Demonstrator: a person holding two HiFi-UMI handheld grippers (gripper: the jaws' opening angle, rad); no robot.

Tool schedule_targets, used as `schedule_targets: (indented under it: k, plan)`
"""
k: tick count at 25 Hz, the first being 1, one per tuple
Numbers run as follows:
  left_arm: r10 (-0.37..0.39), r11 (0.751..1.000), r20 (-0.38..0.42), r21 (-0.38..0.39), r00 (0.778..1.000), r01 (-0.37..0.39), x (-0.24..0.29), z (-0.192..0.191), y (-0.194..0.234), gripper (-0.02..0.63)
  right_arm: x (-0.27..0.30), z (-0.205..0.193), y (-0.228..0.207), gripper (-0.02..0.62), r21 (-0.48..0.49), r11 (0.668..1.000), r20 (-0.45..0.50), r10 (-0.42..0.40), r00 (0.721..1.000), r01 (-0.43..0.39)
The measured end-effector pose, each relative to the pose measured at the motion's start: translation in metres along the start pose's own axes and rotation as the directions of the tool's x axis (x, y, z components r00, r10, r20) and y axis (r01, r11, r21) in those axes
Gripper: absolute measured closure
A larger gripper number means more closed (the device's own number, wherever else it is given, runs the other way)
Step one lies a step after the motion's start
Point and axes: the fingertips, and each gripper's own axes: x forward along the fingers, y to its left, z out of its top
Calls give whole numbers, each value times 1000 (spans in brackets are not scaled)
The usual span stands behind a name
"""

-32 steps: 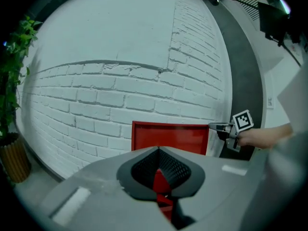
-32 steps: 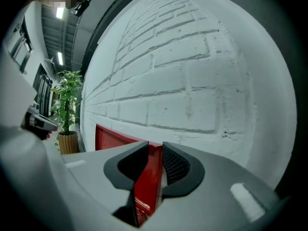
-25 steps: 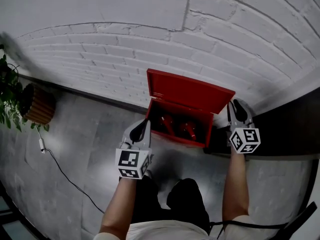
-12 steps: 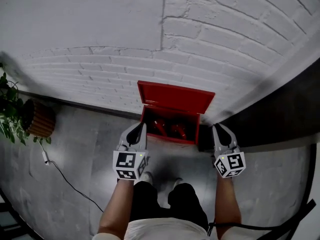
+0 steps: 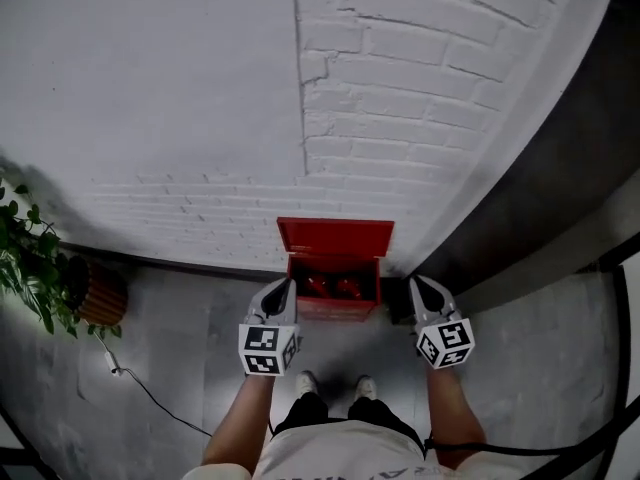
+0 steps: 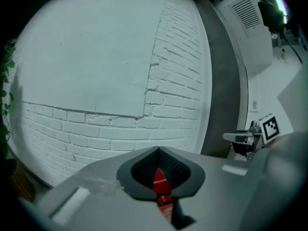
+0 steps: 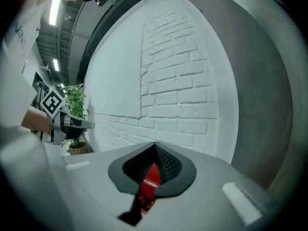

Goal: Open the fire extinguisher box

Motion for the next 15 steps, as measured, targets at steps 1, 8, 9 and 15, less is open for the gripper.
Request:
schedule_targets:
  k: [1, 8, 9, 15]
  plan:
    - [-2, 1000, 10, 6, 1000, 2, -2, 5, -1, 603, 0, 7, 3, 589, -10, 1000, 8, 1, 1000, -1]
    - [8, 1000, 30, 2, 1000, -8, -19, 11, 0, 603, -6, 24, 18, 589, -25, 1000, 34, 7, 999, -6]
    - [6, 1000, 30, 7, 1000, -6, -19, 11, -1, 603, -7, 25, 19, 589, -24, 1000, 35, 7, 999, -7]
    - [11, 1000, 48, 20, 999, -12, -20, 22, -3, 603, -13, 28, 19, 589, -43, 999, 40, 2, 999, 0]
